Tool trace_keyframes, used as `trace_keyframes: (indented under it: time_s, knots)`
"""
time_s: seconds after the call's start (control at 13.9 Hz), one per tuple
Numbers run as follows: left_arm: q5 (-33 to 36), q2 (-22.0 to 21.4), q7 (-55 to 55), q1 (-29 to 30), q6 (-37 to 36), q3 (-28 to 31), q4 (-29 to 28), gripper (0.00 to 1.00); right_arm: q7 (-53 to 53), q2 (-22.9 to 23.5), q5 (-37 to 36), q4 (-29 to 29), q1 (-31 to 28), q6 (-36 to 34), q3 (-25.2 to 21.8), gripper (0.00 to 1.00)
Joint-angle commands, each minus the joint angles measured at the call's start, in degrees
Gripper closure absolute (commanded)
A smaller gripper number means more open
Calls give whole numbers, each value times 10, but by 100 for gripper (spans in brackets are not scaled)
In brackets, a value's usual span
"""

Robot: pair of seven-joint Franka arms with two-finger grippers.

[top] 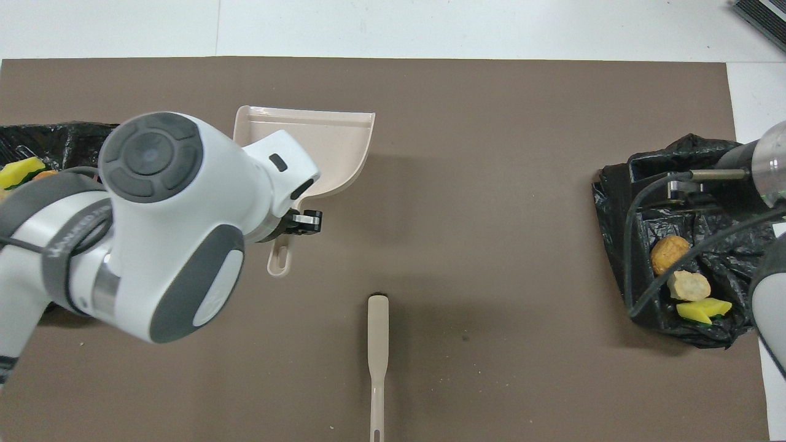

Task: Sweep and dump trash in bin
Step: 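Set the dustpan down at the table center with the left gripper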

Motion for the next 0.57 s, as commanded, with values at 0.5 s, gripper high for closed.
trace_keyframes:
  time_s: [0.5]
  knots:
    - [-5,116,-95,-94,165,11,-18,100,-14,1,13,5,-18,-11,-2,0]
